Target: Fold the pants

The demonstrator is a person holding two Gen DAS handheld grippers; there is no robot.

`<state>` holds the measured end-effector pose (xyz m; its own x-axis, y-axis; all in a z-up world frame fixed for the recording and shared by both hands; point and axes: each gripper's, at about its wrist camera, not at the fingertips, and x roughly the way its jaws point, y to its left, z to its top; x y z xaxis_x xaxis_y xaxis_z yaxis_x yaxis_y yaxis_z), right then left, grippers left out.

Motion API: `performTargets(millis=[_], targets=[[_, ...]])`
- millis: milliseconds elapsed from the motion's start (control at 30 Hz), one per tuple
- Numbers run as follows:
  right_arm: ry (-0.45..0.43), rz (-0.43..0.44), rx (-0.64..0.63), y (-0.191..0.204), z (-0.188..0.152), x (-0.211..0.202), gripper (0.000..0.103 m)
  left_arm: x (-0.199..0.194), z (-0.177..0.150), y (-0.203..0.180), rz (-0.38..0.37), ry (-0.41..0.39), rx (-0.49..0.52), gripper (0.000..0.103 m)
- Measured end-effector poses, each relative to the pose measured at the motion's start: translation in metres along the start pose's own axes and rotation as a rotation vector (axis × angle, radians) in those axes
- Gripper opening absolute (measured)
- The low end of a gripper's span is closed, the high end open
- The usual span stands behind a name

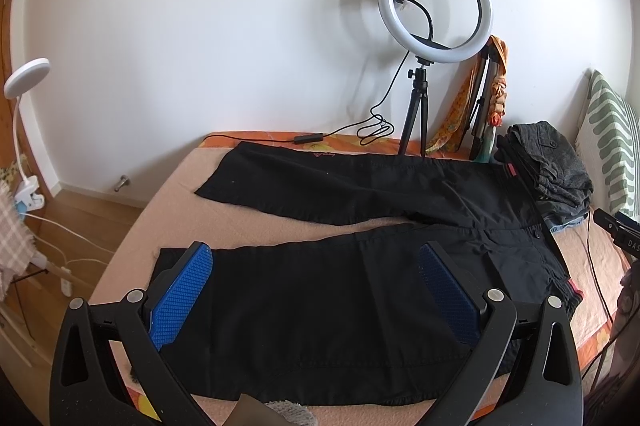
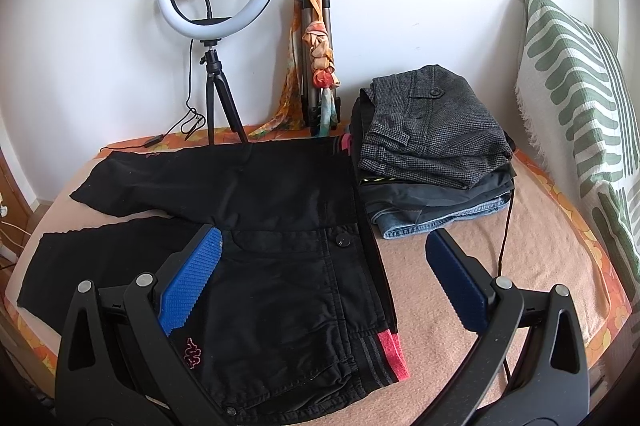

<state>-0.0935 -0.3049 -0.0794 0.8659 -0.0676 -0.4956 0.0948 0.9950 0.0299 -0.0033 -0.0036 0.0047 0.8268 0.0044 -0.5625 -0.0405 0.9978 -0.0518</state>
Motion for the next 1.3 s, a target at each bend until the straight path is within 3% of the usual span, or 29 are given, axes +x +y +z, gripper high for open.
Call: performTargets(millis=[1033, 1300], targets=[[-0.012, 0.017, 0.011, -0.001, 0.002, -0.004, 0.103, 0.004, -0.003, -0.004, 0.002, 0.009, 0.035, 0.102], [0.005, 0.054, 0.048, -0.004, 0.009, 0.002, 0.103, 0.012, -0.001, -0.003, -0.056, 0.049, 0.021, 0.102]])
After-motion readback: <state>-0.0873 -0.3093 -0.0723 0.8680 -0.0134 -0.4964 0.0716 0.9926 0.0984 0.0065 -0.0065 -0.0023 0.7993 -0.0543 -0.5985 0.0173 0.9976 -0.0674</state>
